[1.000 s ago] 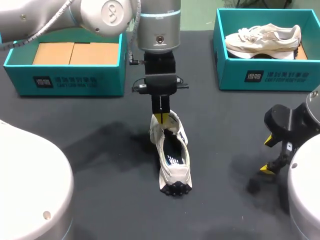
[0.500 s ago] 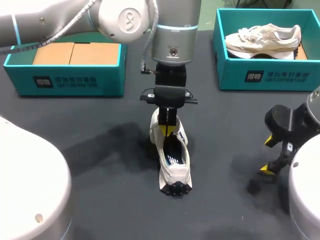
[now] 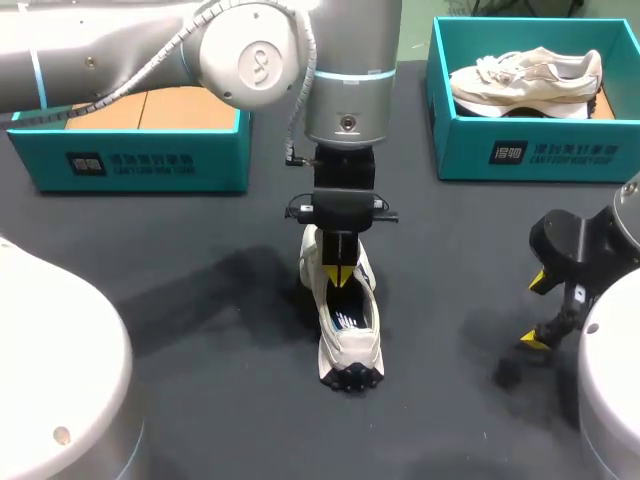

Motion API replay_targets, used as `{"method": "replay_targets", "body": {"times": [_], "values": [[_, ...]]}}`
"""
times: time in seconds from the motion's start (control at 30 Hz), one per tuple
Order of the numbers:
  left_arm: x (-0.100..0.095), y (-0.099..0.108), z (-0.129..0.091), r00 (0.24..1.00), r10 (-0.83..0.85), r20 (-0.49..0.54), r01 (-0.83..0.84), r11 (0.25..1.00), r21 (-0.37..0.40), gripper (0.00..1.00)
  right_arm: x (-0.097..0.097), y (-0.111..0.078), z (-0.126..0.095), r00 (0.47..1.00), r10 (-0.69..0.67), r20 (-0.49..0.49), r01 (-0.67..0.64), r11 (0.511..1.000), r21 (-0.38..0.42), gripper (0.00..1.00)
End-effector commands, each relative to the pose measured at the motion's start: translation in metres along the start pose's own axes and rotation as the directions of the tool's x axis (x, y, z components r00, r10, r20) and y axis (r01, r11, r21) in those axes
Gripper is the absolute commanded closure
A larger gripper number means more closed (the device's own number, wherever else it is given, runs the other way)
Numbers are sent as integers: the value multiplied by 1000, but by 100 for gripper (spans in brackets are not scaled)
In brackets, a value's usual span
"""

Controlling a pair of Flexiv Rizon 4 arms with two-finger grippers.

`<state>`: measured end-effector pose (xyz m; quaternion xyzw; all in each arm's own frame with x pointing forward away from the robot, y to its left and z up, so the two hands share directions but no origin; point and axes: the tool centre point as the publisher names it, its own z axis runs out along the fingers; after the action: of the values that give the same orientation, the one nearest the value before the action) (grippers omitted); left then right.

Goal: Take the shoe out of the shoebox, open the shoe tongue, remove and reinsert the insole, then place the shoe into the shoebox

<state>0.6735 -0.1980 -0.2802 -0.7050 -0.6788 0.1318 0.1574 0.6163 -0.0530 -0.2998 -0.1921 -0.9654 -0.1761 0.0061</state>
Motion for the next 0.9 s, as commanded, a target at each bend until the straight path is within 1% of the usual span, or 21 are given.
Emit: {"method": "replay_targets", "body": {"times": [0.03, 0.13, 0.17, 0.2, 0.23, 0.3, 0.37, 0.4, 0.47, 0.53, 0.67, 0.83, 0.9], "values": [[-4, 4, 2, 1000, 15, -11, -15, 1000, -3, 100, 2, -1, 0, 1000, 1, 4, -1, 1000, 1, 0], [-12, 6, 18, 1000, 29, 4, -29, 1000, -8, 100, 2, -1, 0, 1000, 1, 4, -1, 1000, 1, 0], [-15, 9, 24, 1000, 2, 4, -1, 1000, -14, 100, 2, -1, 0, 1000, 1, 4, -1, 1000, 1, 0], [-17, 11, 28, 1000, 16, 5, -16, 1000, 3, 100, 2, -1, 0, 1000, 1, 4, -1, 1000, 1, 0], [-18, 13, 32, 1000, 16, 15, -16, 1000, 1, 100, 2, -1, 0, 1000, 1, 4, -1, 1000, 1, 0], [-22, 16, 40, 1000, 21, 1, -21, 1000, 7, 100, 2, -1, 0, 1000, 1, 4, -1, 1000, 1, 0], [-25, 15, 48, 1000, 4, -13, -4, 1000, -11, 100, 2, -1, 0, 1000, 1, 4, -1, 1000, 1, 0], [-26, 15, 50, 1000, 18, -17, -18, 1000, 3, 100, 2, -1, 0, 1000, 1, 4, -1, 1000, 1, 0], [-27, 14, 57, 999, 10, -34, -10, 1000, -9, 100, 2, -1, 0, 1000, 1, 4, -1, 1000, 1, 0], [-26, 12, 62, 999, 30, -41, -29, 1000, 10, 100, 2, -1, 0, 1000, 1, 4, -1, 1000, 1, 0], [-28, 7, 77, 996, 37, -83, -37, 999, -8, 100, 2, -1, 0, 1000, 1, 4, -1, 1000, 1, 0], [-21, 4, 89, 993, 45, -110, -46, 999, -7, 100, 2, -1, 0, 1000, 1, 4, -1, 1000, 1, 0], [-20, 4, 95, 991, 30, -130, -33, 999, -26, 100, 2, -1, 0, 1000, 1, 4, -1, 1000, 1, 0]]}}
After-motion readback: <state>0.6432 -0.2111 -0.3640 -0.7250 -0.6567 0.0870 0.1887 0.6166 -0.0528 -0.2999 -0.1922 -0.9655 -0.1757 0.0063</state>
